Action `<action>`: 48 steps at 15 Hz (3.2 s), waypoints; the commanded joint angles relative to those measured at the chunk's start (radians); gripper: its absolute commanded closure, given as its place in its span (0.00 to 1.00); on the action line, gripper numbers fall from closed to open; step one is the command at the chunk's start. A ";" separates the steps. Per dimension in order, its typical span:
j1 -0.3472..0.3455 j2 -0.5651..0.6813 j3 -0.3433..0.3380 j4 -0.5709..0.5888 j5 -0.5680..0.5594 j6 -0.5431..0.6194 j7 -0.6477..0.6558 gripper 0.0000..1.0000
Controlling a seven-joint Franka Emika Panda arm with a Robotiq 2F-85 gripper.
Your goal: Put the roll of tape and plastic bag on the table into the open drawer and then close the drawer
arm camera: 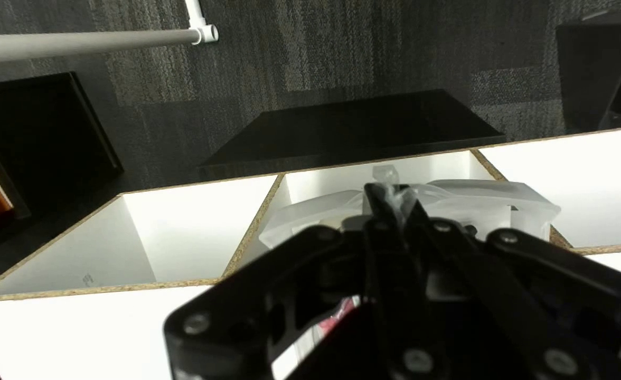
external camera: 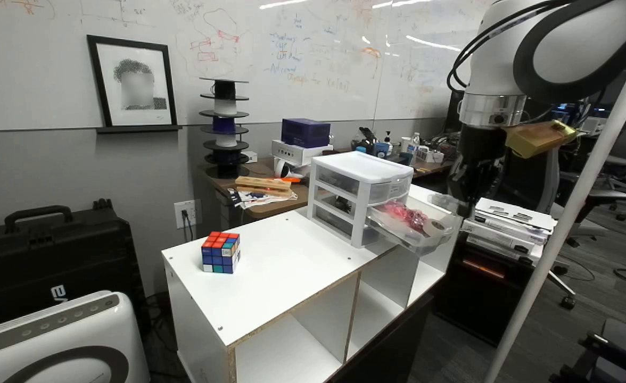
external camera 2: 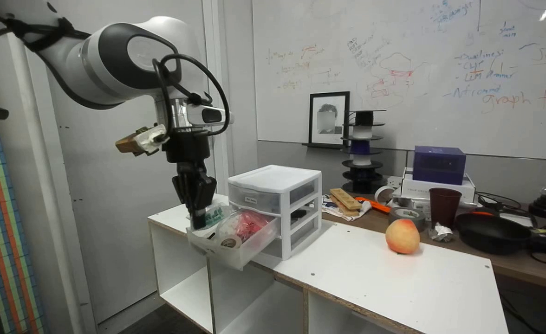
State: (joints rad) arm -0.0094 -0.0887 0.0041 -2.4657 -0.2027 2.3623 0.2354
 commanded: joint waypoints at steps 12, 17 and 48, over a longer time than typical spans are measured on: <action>0.000 0.173 -0.006 0.223 -0.010 -0.048 -0.025 0.92; 0.027 0.233 0.001 0.265 -0.015 -0.090 -0.058 0.92; 0.010 0.024 0.018 -0.051 -0.151 -0.066 -0.065 0.25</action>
State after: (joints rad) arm 0.0264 -0.1037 0.0354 -2.5321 -0.3186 2.2483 0.1872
